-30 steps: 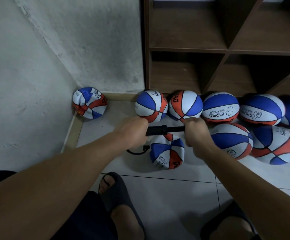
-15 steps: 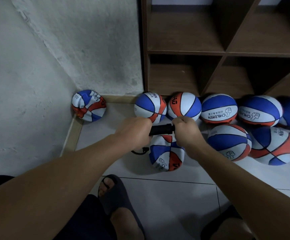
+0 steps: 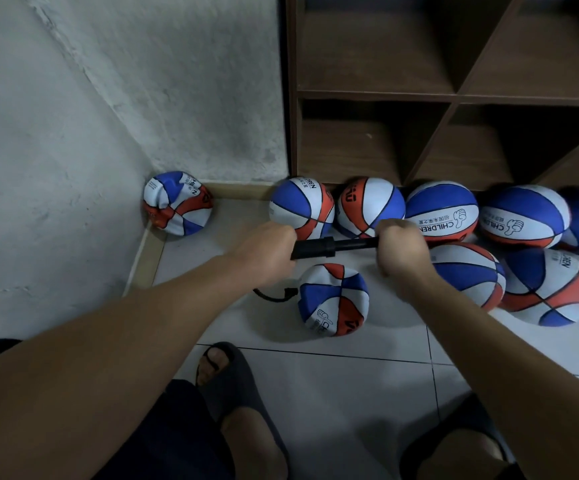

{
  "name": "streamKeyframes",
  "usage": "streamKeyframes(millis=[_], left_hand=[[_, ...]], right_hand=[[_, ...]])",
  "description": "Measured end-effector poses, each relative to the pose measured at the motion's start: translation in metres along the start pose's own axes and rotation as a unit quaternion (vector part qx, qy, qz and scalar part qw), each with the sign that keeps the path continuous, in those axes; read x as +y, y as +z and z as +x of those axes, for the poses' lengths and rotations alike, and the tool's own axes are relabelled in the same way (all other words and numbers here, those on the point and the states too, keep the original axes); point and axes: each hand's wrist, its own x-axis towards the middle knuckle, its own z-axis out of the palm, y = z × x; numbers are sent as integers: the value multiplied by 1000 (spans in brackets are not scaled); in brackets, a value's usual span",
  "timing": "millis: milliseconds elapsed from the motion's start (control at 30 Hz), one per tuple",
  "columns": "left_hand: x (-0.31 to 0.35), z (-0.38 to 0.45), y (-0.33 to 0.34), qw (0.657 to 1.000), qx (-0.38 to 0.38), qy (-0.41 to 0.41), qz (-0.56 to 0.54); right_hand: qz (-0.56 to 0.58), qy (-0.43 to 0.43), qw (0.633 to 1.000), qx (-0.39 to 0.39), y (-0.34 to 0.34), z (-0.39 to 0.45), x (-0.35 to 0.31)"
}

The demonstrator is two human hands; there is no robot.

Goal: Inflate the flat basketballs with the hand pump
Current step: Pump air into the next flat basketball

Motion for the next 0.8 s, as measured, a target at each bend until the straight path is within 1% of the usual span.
streamKeyframes(millis=[33,67,133,300,467,600,633,733,800], left_hand=[[2,0,3,1000,2,-1,-5],[3,-2,6,1000,6,-4,-7],[5,-4,6,1000,12,-10,-2],[9,-5,3,1000,8,5,28],[11,-6,4,999,4,14,41],[8,-1,4,999,10,29,25],[6,1,4,999,7,26,23],[-8,3,3,1000,-12,6,5],[-18,2,0,999,-28,-13,-7]], right_hand=[[-14,-20,1000,-2,8,-4,-1],[-6,-27,1000,0,15,-8,-4],[36,-26,999,0,24,-11,-6],[39,-35,998,-38,43,-23,-1],[34,-31,997,-55,44,-24,4],[7,-14,997,-75,35,-20,2],[13,-3,998,-67,30,-18,2],[46,35,998,-4,1,-4,4],[51,51,997,20,-18,5,8]])
